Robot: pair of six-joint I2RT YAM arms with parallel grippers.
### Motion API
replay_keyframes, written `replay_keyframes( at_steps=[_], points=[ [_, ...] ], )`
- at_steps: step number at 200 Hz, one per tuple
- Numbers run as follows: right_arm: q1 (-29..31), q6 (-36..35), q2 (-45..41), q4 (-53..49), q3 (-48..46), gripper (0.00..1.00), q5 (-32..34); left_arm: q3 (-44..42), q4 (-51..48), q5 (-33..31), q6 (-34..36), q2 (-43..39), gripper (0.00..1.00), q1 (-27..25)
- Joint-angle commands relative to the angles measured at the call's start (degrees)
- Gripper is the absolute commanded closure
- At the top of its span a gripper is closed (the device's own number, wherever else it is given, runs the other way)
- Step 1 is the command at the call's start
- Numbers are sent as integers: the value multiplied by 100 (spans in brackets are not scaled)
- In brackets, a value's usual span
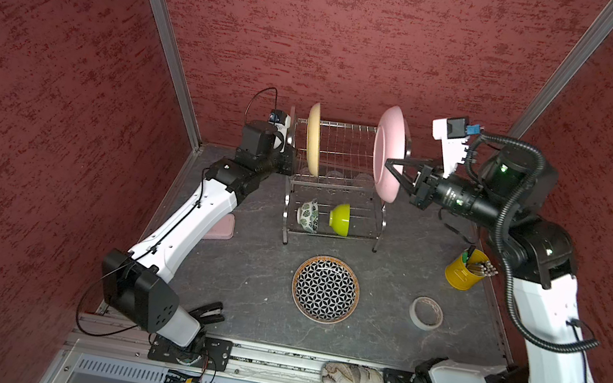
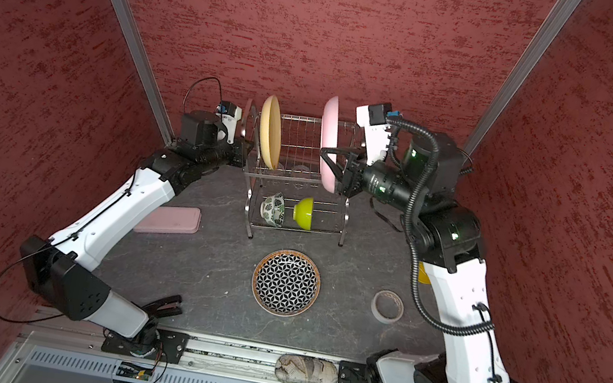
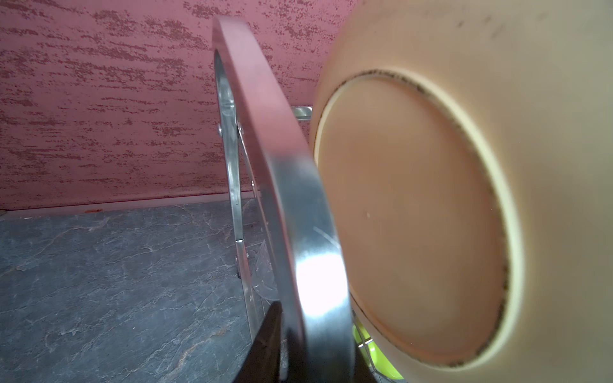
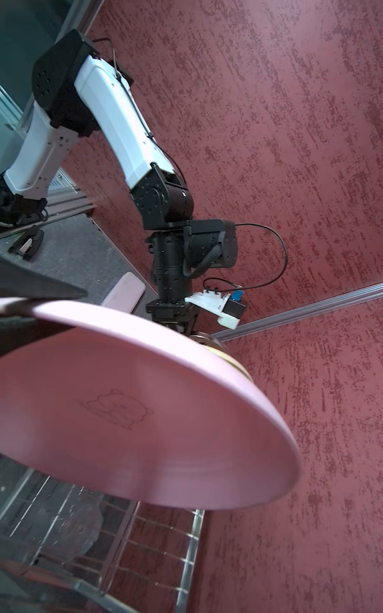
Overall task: Unload the mixed dishes from the dish rack
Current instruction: 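Grip the pink plate rim and pull it out of the rack, then lower the pink plate onto the patterned plate with the right gripper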
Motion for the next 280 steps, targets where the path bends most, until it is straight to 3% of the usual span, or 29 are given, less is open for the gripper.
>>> replay_keyframes(
  at_steps=[1, 31, 63, 142, 250, 280],
  points=[
    [39, -9, -302, -118, -369, 100, 506, 66, -55, 376, -555, 74, 77, 21],
    [182, -52, -369, -1010, -786, 100, 1052, 66, -57, 336, -544, 47, 77, 21],
    [452, -43, -548, -1241, -1578, 100, 1766, 66, -35, 343, -553, 66, 76, 21],
    [1031, 312, -697, -1335, -2200, 100, 1917, 162, -26, 431, -605, 239, 76, 12],
    [3056, 356, 664, -2325, -2414, 100, 3414, 347, -96, 460, -579, 330, 76, -5],
    [3252, 344, 1094, -2497, -2346, 100, 3294, 364, -117, 472, -579, 337, 76, -4]
  ],
)
